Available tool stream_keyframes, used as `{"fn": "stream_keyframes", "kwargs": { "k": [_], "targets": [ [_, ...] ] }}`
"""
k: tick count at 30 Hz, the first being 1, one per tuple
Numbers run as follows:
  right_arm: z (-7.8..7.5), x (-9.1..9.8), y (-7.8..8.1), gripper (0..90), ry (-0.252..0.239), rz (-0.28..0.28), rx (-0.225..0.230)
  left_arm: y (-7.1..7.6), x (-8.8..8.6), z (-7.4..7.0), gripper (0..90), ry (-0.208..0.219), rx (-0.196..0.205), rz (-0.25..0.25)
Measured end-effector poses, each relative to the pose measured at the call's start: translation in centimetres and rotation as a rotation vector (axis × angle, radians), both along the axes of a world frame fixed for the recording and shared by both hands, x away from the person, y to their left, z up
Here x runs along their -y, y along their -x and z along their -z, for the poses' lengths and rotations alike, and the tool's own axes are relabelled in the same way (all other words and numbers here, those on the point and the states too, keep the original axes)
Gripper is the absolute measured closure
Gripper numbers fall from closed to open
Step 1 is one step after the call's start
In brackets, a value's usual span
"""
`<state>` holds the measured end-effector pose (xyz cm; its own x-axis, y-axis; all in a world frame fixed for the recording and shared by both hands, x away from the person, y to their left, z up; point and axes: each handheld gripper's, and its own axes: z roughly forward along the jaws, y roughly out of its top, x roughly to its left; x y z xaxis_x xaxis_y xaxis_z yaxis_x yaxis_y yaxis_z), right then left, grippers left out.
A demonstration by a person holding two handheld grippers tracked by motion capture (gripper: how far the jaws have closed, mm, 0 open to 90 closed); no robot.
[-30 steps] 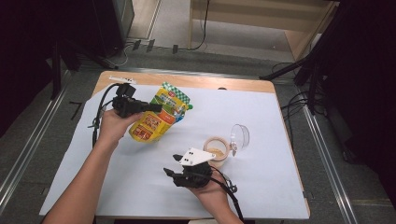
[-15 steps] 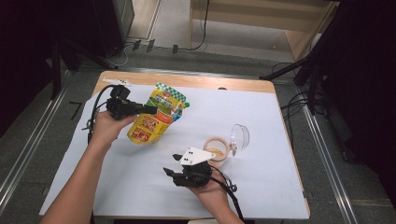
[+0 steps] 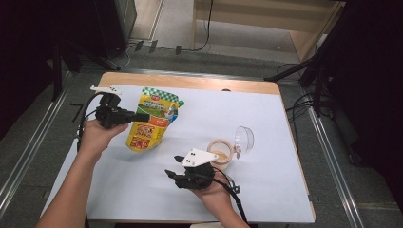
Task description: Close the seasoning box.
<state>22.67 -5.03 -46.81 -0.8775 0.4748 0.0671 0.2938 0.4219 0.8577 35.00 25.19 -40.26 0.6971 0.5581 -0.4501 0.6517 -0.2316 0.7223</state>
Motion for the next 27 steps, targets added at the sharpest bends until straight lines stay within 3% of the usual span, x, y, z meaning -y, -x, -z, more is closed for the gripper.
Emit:
{"fn": "stream_keyframes", "kwargs": {
  "k": [7, 17, 23, 27],
  "targets": [
    [-0.1, 0.1, 0.0, 48.2, -0.005, 0.005, 0.001, 1.5, -1.7, 0.6, 88.3, -0.002, 0.009, -0.018],
    [0.0, 0.0, 0.0, 48.1, 0.001, 0.004, 0.000, 3.0, -3.7, 1.5, 83.2, 0.027, -0.017, -0.024],
    [0.1, 0.0, 0.1, 48.1, 0.001, 0.000, 0.000, 3.2, -3.8, 1.1, 73.5, 0.066, 0.001, -0.008],
    [0.2, -0.1, 0.1, 49.5, 0.004, -0.007, -0.006, 3.4, -3.5, 0.8, 68.9, 0.053, 0.013, -0.009]
  ]
}}
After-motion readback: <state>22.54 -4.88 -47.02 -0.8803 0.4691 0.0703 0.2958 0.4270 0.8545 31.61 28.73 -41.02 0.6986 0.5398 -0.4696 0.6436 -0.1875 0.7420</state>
